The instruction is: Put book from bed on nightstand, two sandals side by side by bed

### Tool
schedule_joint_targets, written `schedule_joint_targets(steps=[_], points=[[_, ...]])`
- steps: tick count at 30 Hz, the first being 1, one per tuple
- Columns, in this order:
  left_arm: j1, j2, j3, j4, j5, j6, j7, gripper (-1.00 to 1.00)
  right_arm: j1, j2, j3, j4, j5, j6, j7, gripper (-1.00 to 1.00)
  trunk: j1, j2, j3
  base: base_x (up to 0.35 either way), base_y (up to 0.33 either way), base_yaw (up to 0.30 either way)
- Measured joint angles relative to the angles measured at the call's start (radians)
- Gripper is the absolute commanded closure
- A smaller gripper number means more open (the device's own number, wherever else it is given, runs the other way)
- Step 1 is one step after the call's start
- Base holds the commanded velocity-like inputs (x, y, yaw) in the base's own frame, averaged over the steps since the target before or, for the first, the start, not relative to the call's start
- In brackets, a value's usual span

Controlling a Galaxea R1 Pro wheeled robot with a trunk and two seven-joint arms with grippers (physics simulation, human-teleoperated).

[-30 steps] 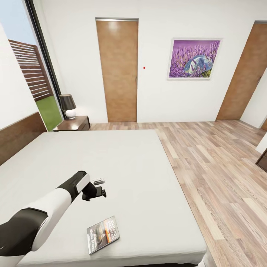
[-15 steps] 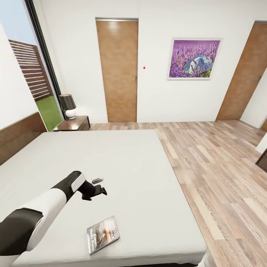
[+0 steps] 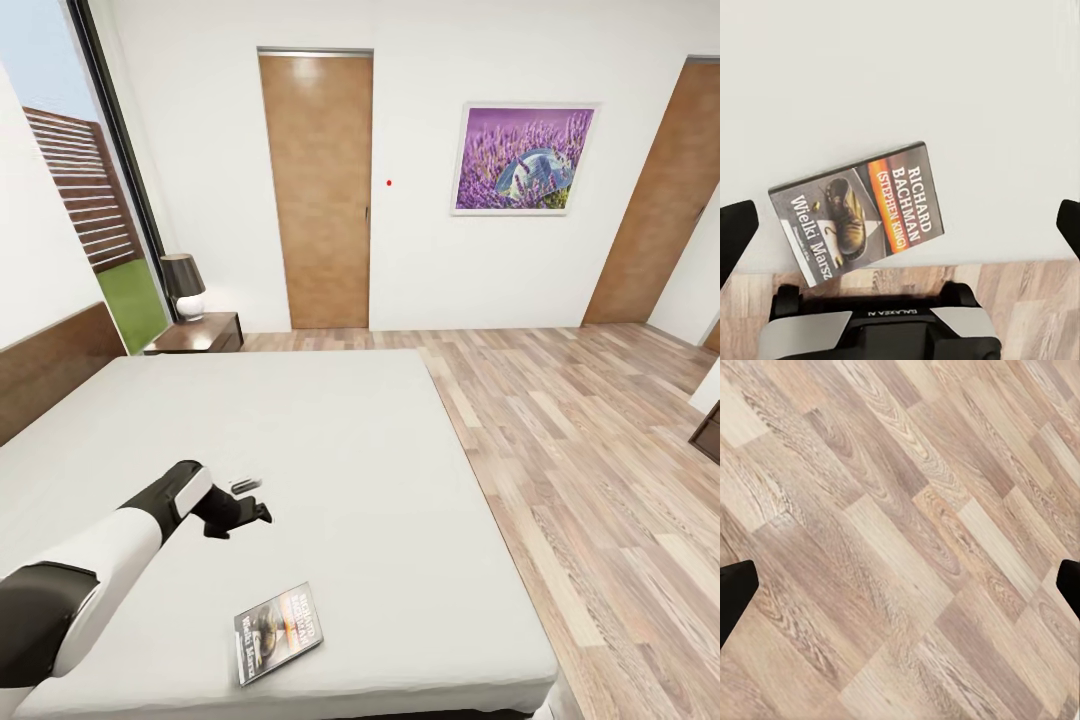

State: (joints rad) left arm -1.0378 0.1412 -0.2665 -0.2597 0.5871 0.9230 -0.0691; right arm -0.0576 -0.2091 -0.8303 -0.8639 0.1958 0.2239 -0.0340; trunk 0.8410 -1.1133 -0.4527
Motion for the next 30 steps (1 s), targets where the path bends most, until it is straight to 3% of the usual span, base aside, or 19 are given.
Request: schedule_joint_targets(steps=[5, 18, 30], points=[[0.000, 0.020, -0.001, -0.001, 0.000, -0.003, 0.001, -1.00, 0.000, -0.002, 0.002, 0.050, -0.001, -0.049, 0.000, -1.00, 0.000, 0.000, 0.000, 0.000, 0.000, 0.000], [0.000, 0.028, -0.005, -0.003, 0.000, -0.008, 0.006, -1.00, 0.000, -0.005, 0.038, 0.191, -0.002, -0.098, -0.001, -1.00, 0.000, 0.000, 0.000, 0.000, 0.000, 0.000], [0.000, 0.027, -0.008, -0.007, 0.000, -0.023, 0.007, -1.00, 0.001, -0.022, 0.065, 0.426, 0.002, -0.145, -0.003, -1.00, 0.000, 0.000, 0.000, 0.000, 0.000, 0.000]])
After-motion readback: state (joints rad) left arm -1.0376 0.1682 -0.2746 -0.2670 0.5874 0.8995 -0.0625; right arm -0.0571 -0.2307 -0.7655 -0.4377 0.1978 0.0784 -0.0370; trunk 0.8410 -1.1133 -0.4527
